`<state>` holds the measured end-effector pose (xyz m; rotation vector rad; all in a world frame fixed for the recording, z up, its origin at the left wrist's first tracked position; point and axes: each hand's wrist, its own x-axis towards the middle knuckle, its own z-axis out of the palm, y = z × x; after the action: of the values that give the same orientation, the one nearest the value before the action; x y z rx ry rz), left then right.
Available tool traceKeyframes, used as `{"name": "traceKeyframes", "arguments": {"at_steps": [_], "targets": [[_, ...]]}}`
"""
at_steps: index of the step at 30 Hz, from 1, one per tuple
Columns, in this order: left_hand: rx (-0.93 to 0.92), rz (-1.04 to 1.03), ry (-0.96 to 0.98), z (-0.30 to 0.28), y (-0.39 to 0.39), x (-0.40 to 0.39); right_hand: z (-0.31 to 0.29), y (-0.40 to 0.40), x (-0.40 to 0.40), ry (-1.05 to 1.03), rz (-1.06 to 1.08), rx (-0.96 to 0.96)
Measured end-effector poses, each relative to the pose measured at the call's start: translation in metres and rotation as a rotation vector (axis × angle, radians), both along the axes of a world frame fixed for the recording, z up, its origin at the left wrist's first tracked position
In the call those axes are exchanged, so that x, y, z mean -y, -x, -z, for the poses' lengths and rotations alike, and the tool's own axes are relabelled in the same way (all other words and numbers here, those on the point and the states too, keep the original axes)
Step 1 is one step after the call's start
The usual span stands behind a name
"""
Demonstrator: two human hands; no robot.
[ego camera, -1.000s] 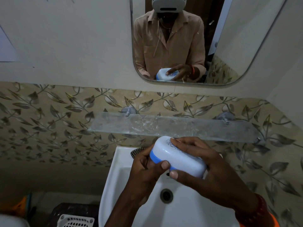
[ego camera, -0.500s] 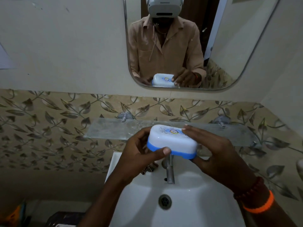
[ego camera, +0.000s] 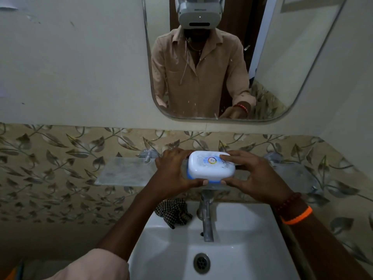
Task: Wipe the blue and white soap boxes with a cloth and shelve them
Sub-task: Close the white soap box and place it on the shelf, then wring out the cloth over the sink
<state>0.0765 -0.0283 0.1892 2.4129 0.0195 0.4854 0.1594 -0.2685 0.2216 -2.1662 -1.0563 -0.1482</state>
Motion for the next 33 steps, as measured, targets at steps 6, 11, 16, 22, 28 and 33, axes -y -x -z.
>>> {"name": "traceKeyframes", "arguments": {"at_steps": [6, 11, 16, 22, 28, 33], "targets": [[-0.082, 0.012, -0.039, 0.005, -0.009, -0.002, 0.008, -0.006, -0.006, 0.033, 0.027, -0.018], [-0.075, 0.002, -0.010, 0.010, -0.009, -0.001, 0.016, -0.008, -0.006, 0.042, 0.044, -0.058], [0.009, -0.027, -0.063, 0.011, -0.001, 0.008, 0.016, 0.002, -0.005, 0.084, 0.069, -0.041], [0.365, -0.224, 0.069, 0.062, 0.068, 0.036, 0.047, 0.067, -0.014, -0.278, 0.190, 0.243], [-0.054, -0.352, 0.136, 0.166, 0.094, 0.029, 0.153, 0.125, -0.067, -0.070, 0.148, -0.141], [-0.262, -0.363, 0.031, 0.197, 0.060, 0.013, 0.222, 0.115, -0.123, 0.108, 0.341, -0.292]]}}
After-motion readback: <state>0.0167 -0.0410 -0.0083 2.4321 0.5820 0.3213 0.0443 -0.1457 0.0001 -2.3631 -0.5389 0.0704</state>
